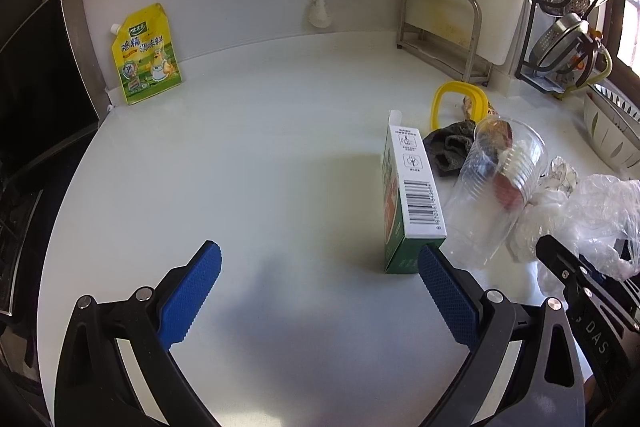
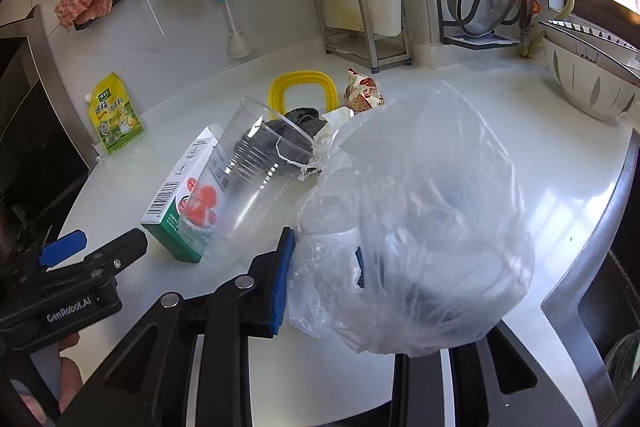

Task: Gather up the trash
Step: 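Grasp the clear plastic bag with the right tool while the left tool grasps the juice carton, then carry the carton in the left tool and bag in the right tool over the bin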

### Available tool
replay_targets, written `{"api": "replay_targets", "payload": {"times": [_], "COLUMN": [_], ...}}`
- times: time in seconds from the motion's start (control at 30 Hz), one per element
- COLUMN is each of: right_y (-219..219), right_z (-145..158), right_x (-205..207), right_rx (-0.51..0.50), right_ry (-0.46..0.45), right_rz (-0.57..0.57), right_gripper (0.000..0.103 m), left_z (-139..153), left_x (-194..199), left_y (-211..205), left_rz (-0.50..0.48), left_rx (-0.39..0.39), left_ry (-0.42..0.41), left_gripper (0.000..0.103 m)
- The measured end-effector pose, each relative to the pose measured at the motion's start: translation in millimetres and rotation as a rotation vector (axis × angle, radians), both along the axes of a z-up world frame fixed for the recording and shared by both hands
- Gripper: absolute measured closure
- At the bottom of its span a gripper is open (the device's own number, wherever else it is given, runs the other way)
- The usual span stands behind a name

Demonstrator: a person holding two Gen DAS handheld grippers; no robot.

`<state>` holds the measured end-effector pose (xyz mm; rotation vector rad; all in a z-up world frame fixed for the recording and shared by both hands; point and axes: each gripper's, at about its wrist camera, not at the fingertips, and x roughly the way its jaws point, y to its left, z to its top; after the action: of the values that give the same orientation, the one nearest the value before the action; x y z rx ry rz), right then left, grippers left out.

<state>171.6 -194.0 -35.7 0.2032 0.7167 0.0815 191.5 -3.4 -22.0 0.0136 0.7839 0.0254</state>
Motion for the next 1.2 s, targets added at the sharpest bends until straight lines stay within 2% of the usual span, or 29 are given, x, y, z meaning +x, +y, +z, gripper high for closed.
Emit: {"api": "replay_targets", "payload": {"times": [0.3, 0.57, 0.77, 0.9, 0.97, 1.03, 1.07, 1.13, 1.2], "right_y": [-15, -22, -24, -24, -24, -24, -24, -24, -25], "right_z": [3, -1, -1, -3, -3, -3, -3, -4, -4], "right_x": [-20, -22, -23, -23, -23, -24, -24, -26, -28], "right_rx": [0.017, 0.038, 0.047, 0.052, 0.054, 0.054, 0.054, 0.054, 0.053], "right_ry": [-0.011, -0.011, -0.009, -0.006, -0.006, -0.004, -0.004, -0.001, 0.002], "right_rz": [-0.020, -0.024, -0.024, -0.024, -0.025, -0.026, -0.026, -0.027, -0.029], "right_gripper": [0.076, 0.076, 0.076, 0.076, 0.076, 0.076, 0.076, 0.076, 0.076], "left_z": [13, 3, -12, -16, -16, -18, -20, -22, -23], "left_x": [31, 49, 59, 58, 56, 57, 57, 55, 53], "left_y": [-9, -21, -20, -19, -21, -22, -22, -21, -20], "left_rz": [0.015, -0.001, 0.000, 0.000, -0.015, -0.032, -0.042, -0.054, -0.061], "left_rx": [-0.021, -0.006, -0.024, -0.029, -0.028, -0.032, -0.042, -0.058, -0.071], "left_ry": [-0.022, 0.006, 0.070, 0.063, 0.054, 0.068, 0.075, 0.085, 0.088], "left_gripper": [0.006, 0.006, 0.006, 0.009, 0.022, 0.042, 0.048, 0.069, 0.077]}}
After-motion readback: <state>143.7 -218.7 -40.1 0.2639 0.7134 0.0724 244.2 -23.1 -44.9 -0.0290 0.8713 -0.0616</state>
